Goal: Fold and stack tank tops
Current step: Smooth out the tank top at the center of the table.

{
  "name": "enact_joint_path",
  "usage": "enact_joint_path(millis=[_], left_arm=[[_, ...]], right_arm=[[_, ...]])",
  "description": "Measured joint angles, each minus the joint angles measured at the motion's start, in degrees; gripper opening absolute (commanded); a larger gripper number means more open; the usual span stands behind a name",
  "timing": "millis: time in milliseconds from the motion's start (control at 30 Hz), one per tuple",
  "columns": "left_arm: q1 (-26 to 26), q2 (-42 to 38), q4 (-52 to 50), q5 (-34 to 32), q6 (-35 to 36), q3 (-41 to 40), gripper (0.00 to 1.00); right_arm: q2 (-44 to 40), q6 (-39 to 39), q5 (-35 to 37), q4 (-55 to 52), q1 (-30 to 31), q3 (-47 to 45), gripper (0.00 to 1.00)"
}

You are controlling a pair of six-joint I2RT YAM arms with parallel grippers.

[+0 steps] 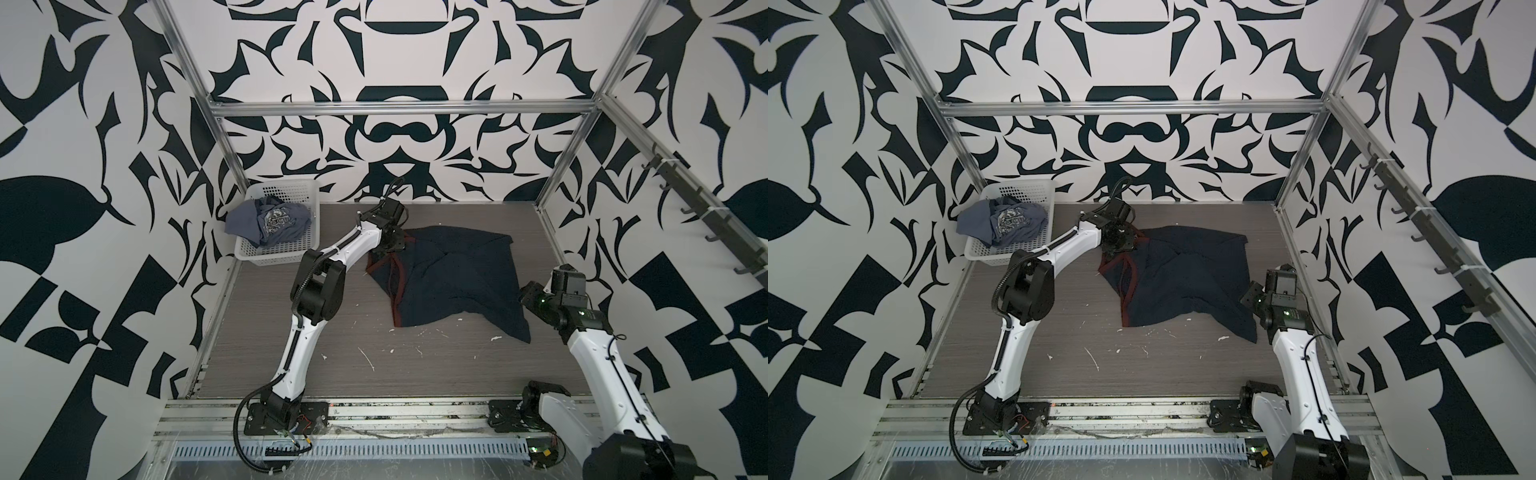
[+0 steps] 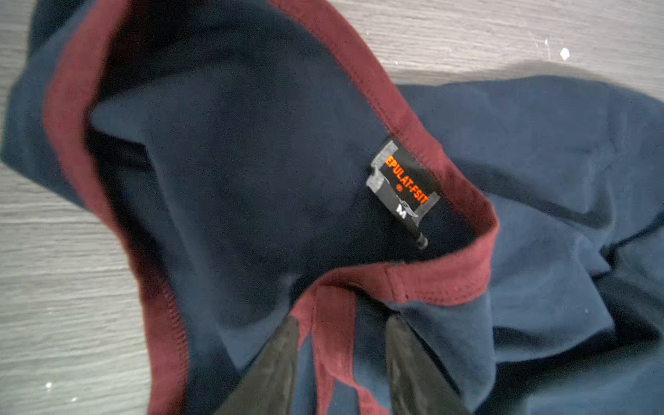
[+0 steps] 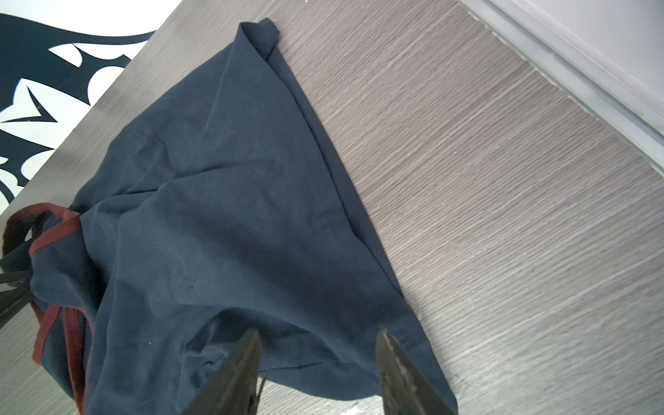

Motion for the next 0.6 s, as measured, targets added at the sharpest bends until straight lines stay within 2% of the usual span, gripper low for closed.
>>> enact_joint_path(millis=[167, 267, 400, 600], left_arm=[[0.00, 0.02, 0.00, 0.42, 0.00, 0.00, 0.35], [-0.02, 0.11, 0.00, 0.46, 0.04, 0.00, 0.42], [-0.11, 1.31, -0.02, 0.39, -0.11, 0.68, 0.43], [-0.13, 4.09, -0.72, 0.33, -0.24, 1.92, 0.32]], right_arm=[[-0.07, -0.02, 0.02, -0.04, 0.00, 0.00, 0.57], [-0.07, -0.04, 0.02, -0.09, 0.00, 0.00, 0.57], [-0.74, -0.04, 0.02, -0.24, 0.00, 0.00, 0.57], [-1.60, -0.22, 0.02, -0.52, 0.00, 0.00, 0.57]])
